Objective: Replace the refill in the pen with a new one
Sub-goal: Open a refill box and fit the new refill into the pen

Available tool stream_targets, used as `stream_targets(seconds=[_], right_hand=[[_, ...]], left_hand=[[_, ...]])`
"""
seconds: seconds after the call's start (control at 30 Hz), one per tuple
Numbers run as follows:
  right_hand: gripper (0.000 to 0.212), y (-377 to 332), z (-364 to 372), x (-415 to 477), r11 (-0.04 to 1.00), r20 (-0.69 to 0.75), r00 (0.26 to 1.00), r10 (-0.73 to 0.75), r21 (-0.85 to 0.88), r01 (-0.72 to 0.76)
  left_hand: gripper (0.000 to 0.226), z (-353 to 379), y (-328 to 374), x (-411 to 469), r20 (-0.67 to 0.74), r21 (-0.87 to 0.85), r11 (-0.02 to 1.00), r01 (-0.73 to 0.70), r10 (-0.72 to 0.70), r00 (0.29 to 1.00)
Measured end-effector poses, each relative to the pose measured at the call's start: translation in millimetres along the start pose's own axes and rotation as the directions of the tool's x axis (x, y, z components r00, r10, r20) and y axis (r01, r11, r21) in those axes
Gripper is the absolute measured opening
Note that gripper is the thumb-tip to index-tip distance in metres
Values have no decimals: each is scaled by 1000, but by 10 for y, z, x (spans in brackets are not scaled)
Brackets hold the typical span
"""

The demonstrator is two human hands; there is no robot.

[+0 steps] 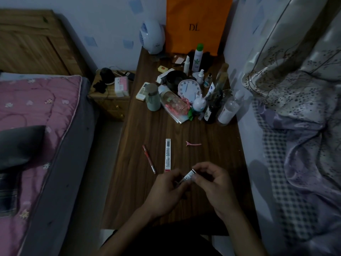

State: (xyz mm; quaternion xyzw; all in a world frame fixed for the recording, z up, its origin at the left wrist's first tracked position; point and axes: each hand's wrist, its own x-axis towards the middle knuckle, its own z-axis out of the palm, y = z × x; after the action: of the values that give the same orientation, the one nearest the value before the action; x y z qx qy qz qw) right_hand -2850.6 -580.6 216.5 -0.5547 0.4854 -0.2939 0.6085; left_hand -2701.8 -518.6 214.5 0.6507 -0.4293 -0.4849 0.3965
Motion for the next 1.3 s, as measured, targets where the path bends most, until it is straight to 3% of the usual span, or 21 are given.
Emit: stream_targets(seconds=[0.5,0.67,0.97,1.13,1.3], right_hand=[[34,4,0,2,1000,39,999,-7,13,6],[24,32,-41,-20,993,58,997,44,103,-49],[21,105,-20,25,999,54,999,-7,-54,10],[27,221,12,64,999,-1,1000,7,-34,-7],[33,431,51,97,992,-126,985,120,64,-113]], left_hand=[[18,5,-62,3,15,-73,997,-11,12,1000],[16,-5,-70,25,7,-73,997,-18,19,1000],[21,17,-262,80,37,-165,985,56,-51,998],[23,29,-340,132,88,-223,967,123,-106,991],[10,-13,-470,172,102,-95,982,165,-155,983]])
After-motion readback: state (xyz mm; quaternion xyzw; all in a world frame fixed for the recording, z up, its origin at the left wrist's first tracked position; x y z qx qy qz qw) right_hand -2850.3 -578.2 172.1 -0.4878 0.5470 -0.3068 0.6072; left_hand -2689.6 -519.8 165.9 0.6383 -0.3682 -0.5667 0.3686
